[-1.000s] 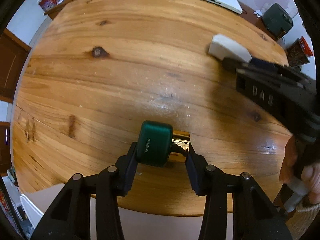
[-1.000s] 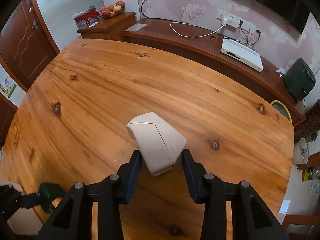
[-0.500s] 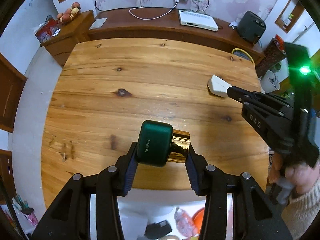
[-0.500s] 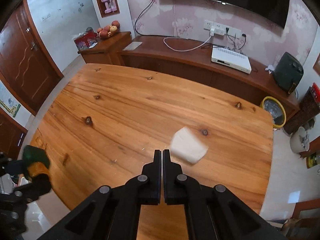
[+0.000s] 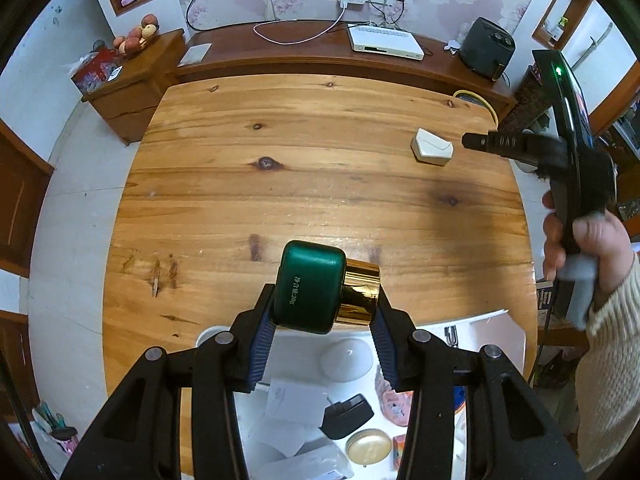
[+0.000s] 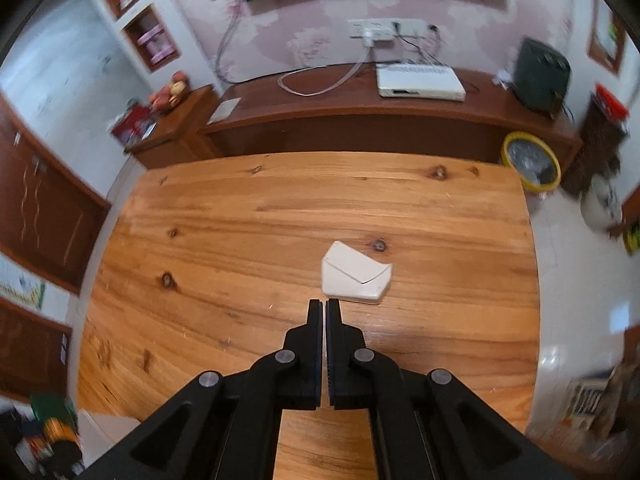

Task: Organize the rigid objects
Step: 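Lift the green cylinder with the left tool while the right tool lifts the cream case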

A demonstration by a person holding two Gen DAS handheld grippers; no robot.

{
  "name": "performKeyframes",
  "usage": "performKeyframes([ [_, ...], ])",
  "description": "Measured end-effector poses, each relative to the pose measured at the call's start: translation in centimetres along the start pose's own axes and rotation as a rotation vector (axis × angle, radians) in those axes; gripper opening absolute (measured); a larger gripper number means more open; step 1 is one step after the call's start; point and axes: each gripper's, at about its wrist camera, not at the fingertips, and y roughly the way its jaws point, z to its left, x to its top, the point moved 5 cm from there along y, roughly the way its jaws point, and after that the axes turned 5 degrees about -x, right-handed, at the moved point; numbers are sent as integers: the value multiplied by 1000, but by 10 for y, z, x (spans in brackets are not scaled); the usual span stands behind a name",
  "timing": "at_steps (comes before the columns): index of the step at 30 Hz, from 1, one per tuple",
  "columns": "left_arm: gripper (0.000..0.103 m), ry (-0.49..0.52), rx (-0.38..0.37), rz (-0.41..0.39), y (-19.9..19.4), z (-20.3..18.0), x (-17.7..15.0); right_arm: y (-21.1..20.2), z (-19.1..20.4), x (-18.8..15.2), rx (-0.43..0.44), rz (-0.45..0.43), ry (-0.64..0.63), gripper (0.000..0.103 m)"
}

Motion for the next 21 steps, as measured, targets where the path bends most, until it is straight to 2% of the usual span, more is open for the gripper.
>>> performKeyframes([
  [2,48,-6,1,-1,-1,4,-3,5,-10,3,29,28,78,2],
  [4,48,-10,1,2,-2,8,-5,13,-19,5,61,56,153,7],
  [5,48,-13,2,4,-1,10,-6,16,-22,6,68,64,177,18],
  [6,48,-13,4,6,-1,11,-8,20,-26,8,69,71,208,34],
  [8,48,-15,8,10,-1,14,-9,25,-29,12,64,67,247,53],
  [9,48,-17,9,11,-1,15,-10,27,-30,14,61,64,255,58],
  [12,48,-23,11,17,1,17,-11,38,-31,20,43,73,278,58],
  [17,48,-24,8,25,5,17,-11,68,-28,26,-56,131,291,58],
  [19,48,-25,13,27,6,18,-12,77,-23,27,-70,141,282,58],
  [21,48,-34,12,30,8,20,-11,85,-16,27,-100,144,266,64],
])
